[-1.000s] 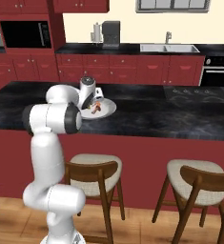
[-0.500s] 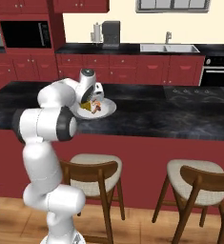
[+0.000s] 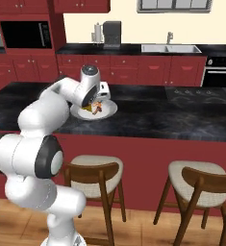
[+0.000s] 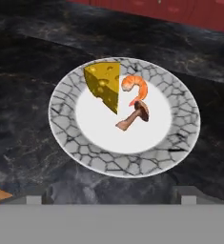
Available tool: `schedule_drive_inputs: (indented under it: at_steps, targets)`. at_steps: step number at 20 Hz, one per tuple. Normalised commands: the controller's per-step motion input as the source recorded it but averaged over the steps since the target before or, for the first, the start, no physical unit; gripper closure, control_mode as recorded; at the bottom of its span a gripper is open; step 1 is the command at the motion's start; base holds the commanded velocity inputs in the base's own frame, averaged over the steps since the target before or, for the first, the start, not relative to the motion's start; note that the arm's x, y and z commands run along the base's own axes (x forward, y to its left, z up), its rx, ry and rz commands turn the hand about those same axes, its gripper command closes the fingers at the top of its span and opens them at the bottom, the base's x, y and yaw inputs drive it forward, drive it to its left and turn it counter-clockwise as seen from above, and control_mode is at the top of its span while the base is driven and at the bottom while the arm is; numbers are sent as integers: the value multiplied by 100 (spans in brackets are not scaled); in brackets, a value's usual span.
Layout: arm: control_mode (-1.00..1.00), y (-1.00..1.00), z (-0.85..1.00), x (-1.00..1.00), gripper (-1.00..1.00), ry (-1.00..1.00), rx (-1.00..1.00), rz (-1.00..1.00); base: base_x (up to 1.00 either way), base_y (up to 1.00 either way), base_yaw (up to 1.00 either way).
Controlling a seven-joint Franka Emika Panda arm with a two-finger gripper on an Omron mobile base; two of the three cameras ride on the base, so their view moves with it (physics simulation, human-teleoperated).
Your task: Take the cheese, shrimp, and mushroom from the fridge and place them on the plate on the dining counter to create an appetizer plate.
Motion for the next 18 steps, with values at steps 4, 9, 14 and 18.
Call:
schedule_drive_inputs:
  at_steps: [4, 9, 14, 18]
  targets:
    - [-100, -64, 43, -100, -100, -1, 0, -15, 0, 0, 0]
    - [-100, -68, 25, -100, -100, -9, 0, -17, 0, 0, 0]
    - [-100, -68, 18, -100, -100, -17, 0, -16, 0, 0, 0]
    - [-100, -61, 25, -100, -100, -25, 0, -14, 0, 0, 0]
